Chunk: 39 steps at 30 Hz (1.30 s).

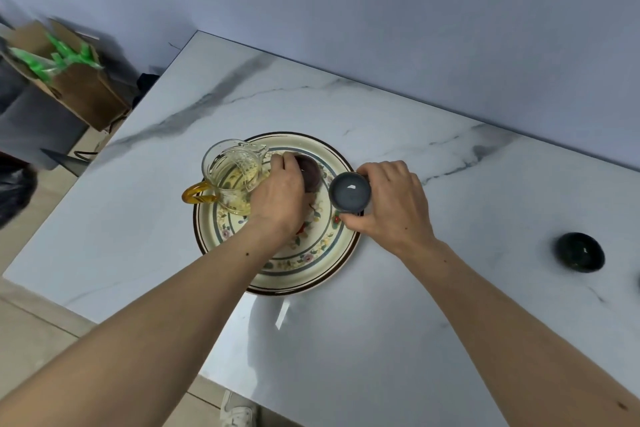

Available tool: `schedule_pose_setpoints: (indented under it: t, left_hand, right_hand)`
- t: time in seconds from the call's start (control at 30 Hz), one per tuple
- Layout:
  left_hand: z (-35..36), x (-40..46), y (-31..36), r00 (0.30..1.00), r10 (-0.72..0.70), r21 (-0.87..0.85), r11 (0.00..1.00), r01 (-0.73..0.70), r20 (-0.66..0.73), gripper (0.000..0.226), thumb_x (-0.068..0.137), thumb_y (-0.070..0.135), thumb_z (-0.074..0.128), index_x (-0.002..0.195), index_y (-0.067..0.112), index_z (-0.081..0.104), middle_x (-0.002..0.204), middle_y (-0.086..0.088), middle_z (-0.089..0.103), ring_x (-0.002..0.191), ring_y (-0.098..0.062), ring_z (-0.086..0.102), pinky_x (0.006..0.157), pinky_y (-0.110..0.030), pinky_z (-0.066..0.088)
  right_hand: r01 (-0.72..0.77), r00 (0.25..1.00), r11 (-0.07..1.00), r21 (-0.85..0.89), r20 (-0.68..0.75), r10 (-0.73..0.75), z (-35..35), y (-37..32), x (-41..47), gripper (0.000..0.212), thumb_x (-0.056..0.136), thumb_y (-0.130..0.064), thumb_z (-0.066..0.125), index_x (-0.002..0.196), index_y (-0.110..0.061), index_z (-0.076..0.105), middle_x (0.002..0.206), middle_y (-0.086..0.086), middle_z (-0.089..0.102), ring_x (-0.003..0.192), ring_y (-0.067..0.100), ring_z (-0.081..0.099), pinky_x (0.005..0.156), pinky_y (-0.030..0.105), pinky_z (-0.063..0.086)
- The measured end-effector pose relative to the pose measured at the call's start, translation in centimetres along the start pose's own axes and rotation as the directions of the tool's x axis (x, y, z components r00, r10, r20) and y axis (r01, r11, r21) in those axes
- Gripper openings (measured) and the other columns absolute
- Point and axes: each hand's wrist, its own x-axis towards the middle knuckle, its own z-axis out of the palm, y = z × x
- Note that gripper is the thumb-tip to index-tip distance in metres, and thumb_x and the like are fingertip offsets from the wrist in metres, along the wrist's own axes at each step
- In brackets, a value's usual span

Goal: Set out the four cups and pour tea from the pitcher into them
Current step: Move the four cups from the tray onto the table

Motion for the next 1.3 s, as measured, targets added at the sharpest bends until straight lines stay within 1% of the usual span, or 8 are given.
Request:
schedule_pose_setpoints:
  t: [0.07, 0.13, 0.23, 0.3, 0.53, 0.7, 1.0, 1.3]
  left_hand:
    - [-0.3, 0.0, 0.1, 1.000, -0.004, -0.051, 0.999, 0.004, 0.003, 0.061, 0.082, 0.032, 0.072, 0.128, 0.006, 0.041, 0.127, -0.013, 0.045, 0.094, -0.039, 0.064, 0.057, -0.038, 0.040]
    - [-0.6, -0.4, 0.2, 1.000, 0.005, -0.071, 0.997, -0.005, 0.008, 0.069, 0.078, 0.042, 0.073, 0.130, 0.010, 0.042, 0.126, -0.011, 0.047, 0.096, -0.039, 0.063, 0.062, -0.041, 0.045]
    - [-1.3, -1.3, 1.2, 1.000, 0.024, -0.047, 0.999, -0.024, 0.007, 0.081, 0.069, 0.050, 0.075, 0.133, 0.013, 0.042, 0.130, -0.008, 0.049, 0.099, -0.037, 0.064, 0.065, -0.039, 0.047]
    - [-1.8, -2.0, 2.2, 0.999, 0.037, -0.014, 0.999, -0.037, 0.003, 0.076, 0.065, 0.055, 0.074, 0.125, 0.015, 0.049, 0.135, -0.005, 0.050, 0.099, -0.035, 0.065, 0.068, -0.040, 0.050]
    - [-3.5, -4.5, 6.8, 0.983, 0.180, 0.052, 0.982, -0.181, 0.025, 0.058, 0.063, 0.050, 0.075, 0.110, 0.021, 0.058, 0.107, 0.001, 0.059, 0.095, -0.029, 0.064, 0.059, -0.032, 0.040]
    - [-3.3, -5.8, 11.0, 0.955, 0.289, 0.003, 0.957, -0.290, 0.059, 0.059, 0.061, 0.048, 0.076, 0.109, 0.020, 0.058, 0.106, 0.001, 0.059, 0.105, -0.024, 0.057, 0.063, -0.033, 0.043]
    - [-1.0, -9.0, 19.0, 0.866, 0.476, -0.008, 0.877, -0.480, 0.152, 0.059, 0.059, 0.050, 0.079, 0.106, 0.021, 0.058, 0.103, 0.004, 0.059, 0.099, -0.021, 0.058, 0.060, -0.029, 0.038]
    - [3.7, -13.0, 27.5, 0.831, 0.519, -0.016, 0.850, -0.527, 0.200, 0.062, 0.058, 0.051, 0.079, 0.108, 0.021, 0.058, 0.102, 0.005, 0.059, 0.099, -0.018, 0.056, 0.060, -0.029, 0.038]
  right_hand:
    - [-0.014, 1.000, 1.000, 0.008, -0.028, 0.014, -0.3, 0.6, -0.3, 0.064, 0.057, -0.050, 0.077, 0.109, -0.016, 0.060, 0.104, 0.000, 0.064, 0.103, 0.023, 0.053, 0.085, 0.033, 0.040]
    - [-0.031, 0.998, 0.999, 0.021, -0.049, 0.032, -0.6, 1.3, -0.7, 0.060, 0.058, -0.048, 0.076, 0.106, -0.016, 0.060, 0.101, 0.000, 0.065, 0.101, 0.024, 0.053, 0.083, 0.034, 0.042]
    - [-0.062, 0.997, 0.998, 0.029, -0.050, 0.063, -1.2, 2.6, -1.6, 0.058, 0.057, -0.046, 0.076, 0.104, -0.016, 0.060, 0.100, 0.000, 0.065, 0.099, 0.024, 0.053, 0.082, 0.035, 0.043]
    - [-0.083, 0.995, 0.996, 0.023, -0.052, 0.084, -1.7, 3.6, -2.5, 0.057, 0.057, -0.045, 0.077, 0.103, -0.017, 0.060, 0.099, 0.000, 0.065, 0.098, 0.024, 0.054, 0.081, 0.034, 0.043]
    - [-0.161, 0.985, 0.987, 0.016, -0.054, 0.162, -4.8, 7.4, -6.7, 0.060, 0.055, -0.043, 0.080, 0.106, -0.016, 0.061, 0.100, 0.000, 0.065, 0.100, 0.024, 0.054, 0.083, 0.033, 0.042]
    - [-0.256, 0.964, 0.967, 0.006, -0.073, 0.255, -7.5, 10.4, -10.5, 0.059, 0.056, -0.044, 0.079, 0.105, -0.017, 0.061, 0.100, -0.001, 0.065, 0.100, 0.023, 0.054, 0.082, 0.032, 0.041]
    - [-0.461, 0.882, 0.887, 0.029, -0.099, 0.462, -10.6, 15.9, -18.4, 0.059, 0.057, -0.044, 0.081, 0.105, -0.017, 0.060, 0.103, -0.001, 0.065, 0.103, 0.023, 0.053, 0.084, 0.033, 0.041]
    - [-0.532, 0.841, 0.846, 0.025, -0.097, 0.532, -11.5, 24.5, -24.9, 0.058, 0.058, -0.044, 0.082, 0.105, -0.017, 0.060, 0.102, -0.001, 0.064, 0.102, 0.022, 0.051, 0.085, 0.033, 0.040]
